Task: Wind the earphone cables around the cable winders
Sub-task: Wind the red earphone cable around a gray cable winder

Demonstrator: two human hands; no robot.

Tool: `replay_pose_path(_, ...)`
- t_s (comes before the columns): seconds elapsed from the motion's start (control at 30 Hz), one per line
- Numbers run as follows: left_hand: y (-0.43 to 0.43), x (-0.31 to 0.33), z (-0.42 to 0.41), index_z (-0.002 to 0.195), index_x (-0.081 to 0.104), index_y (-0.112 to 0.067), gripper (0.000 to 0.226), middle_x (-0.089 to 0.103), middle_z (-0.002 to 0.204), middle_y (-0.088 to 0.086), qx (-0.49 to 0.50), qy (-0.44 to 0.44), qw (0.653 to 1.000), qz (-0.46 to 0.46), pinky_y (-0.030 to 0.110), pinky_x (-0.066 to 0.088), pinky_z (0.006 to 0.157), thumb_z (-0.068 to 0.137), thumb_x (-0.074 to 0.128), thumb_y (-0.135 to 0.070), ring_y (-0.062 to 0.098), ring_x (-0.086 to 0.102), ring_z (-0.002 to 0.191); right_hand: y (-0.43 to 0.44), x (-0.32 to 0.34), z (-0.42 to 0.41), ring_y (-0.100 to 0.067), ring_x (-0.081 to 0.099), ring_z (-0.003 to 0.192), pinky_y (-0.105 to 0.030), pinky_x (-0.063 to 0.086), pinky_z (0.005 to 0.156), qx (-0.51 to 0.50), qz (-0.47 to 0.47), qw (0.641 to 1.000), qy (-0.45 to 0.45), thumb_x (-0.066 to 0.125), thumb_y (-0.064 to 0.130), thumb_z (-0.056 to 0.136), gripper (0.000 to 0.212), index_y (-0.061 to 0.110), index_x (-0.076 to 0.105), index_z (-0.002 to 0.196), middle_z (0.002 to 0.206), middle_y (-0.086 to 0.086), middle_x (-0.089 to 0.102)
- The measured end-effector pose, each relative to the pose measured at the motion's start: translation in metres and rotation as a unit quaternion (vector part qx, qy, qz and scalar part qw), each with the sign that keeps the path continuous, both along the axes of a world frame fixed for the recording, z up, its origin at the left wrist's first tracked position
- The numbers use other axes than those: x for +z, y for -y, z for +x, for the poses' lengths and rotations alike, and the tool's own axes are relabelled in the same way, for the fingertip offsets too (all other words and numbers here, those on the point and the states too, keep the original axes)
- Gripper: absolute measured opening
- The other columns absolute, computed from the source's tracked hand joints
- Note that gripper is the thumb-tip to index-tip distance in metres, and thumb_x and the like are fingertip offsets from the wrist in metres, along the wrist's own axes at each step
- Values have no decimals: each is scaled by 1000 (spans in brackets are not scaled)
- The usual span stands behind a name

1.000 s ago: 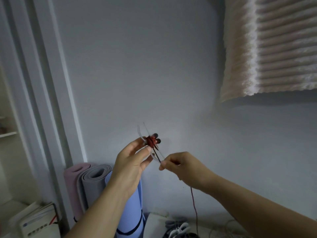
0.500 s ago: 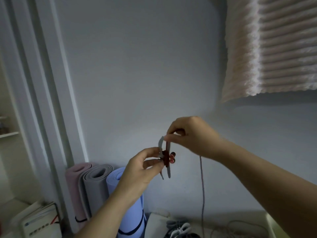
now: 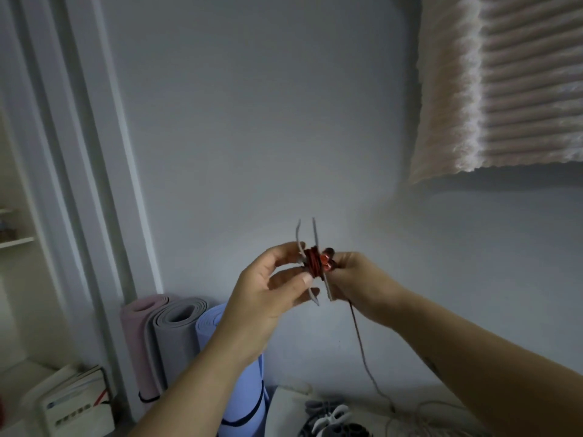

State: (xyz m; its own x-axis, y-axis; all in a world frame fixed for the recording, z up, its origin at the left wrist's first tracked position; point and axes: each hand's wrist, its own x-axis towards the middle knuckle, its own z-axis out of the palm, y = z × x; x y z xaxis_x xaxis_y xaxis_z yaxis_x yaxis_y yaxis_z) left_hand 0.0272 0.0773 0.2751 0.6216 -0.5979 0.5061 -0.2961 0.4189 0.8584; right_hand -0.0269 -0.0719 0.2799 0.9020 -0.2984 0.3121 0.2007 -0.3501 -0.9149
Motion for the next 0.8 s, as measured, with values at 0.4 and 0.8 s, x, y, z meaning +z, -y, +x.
replay_pose_path(0.4,-1,-17,29,106,65,-13,24,69,99,1,83,-148,985,-12,31,60,70,92,55,3,8,68,88,-20,-22,-8,-5,44,51,-15,37,55,2,-294,955,-40,45,24,99,27,17,70,109,72,-1,64)
replay_pose_path(0.8,-4,-28,24,110,61,-24,32,66,106,-2,58,66,987,132,34,58,82,90,61,1,15,68,97,-9,34,-22,-3,47,55,-15,34,51,-102,-415,900,89,61,29,89,15,24,68,77,58,10,51)
